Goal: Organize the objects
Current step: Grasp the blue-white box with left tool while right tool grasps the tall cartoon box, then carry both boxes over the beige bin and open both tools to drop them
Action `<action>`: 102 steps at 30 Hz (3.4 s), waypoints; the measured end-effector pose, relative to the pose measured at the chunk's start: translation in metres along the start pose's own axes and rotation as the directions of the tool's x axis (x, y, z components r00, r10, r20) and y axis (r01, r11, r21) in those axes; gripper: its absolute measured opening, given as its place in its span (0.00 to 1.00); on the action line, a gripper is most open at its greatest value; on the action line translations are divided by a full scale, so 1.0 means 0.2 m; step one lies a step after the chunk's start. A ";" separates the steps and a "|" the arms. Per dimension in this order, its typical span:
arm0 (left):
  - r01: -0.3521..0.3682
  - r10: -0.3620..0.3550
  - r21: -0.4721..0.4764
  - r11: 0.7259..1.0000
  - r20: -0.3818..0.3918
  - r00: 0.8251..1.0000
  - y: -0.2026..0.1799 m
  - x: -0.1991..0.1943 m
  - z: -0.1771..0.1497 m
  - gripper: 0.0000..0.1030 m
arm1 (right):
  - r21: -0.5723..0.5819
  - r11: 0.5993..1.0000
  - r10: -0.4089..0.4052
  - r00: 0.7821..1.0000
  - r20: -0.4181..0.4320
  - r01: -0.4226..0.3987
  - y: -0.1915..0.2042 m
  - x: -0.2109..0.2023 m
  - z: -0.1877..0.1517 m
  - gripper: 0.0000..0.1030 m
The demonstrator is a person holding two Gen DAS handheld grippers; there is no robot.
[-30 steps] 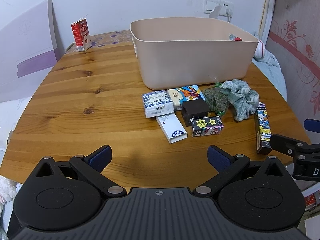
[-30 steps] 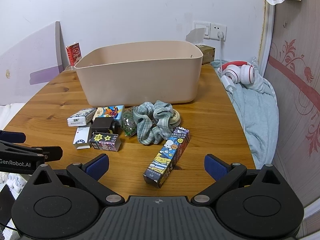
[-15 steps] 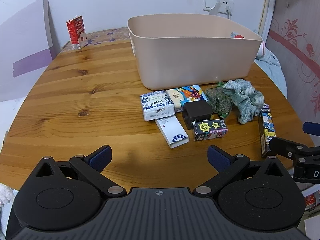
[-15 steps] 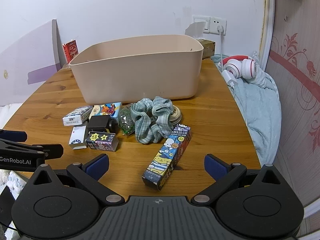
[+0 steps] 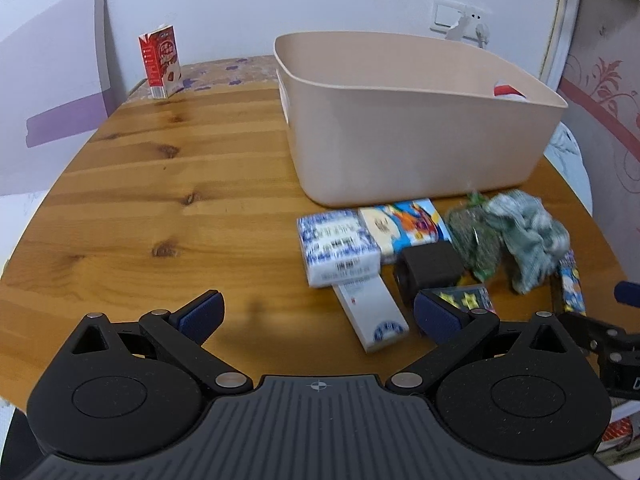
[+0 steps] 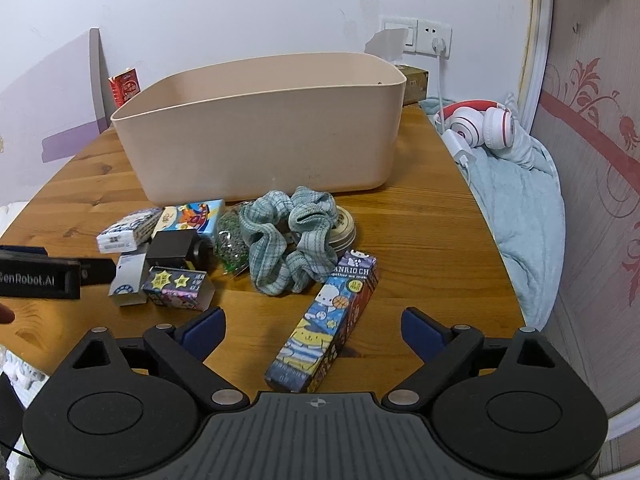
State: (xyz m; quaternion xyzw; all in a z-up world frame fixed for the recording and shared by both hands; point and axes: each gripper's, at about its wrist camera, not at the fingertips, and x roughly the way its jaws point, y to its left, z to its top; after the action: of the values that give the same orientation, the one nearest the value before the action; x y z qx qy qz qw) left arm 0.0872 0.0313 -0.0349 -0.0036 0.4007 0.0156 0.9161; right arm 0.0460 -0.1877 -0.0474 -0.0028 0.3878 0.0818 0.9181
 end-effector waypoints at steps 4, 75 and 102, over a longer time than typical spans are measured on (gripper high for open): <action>0.004 -0.004 -0.006 1.000 0.011 1.000 0.00 0.06 0.05 1.00 | 0.009 1.000 0.000 1.000 -0.011 0.000 -0.01 0.05 0.01 0.88; 0.025 -0.038 0.123 0.992 0.100 0.994 -0.22 0.34 0.86 0.46 | -0.019 0.998 0.064 0.974 0.218 -0.061 -0.06 0.32 0.88 0.21; 0.015 -0.027 0.103 0.995 0.126 0.992 -0.16 0.03 0.66 0.84 | -0.069 0.998 0.027 0.960 0.278 -0.008 -0.04 0.06 0.67 0.94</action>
State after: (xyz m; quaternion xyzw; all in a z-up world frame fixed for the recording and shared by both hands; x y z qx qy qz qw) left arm 0.1887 0.0024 0.0494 0.0399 0.3419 -0.0143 0.9388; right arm 0.1508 -0.1846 0.0385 -0.0189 0.2516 0.1024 0.9622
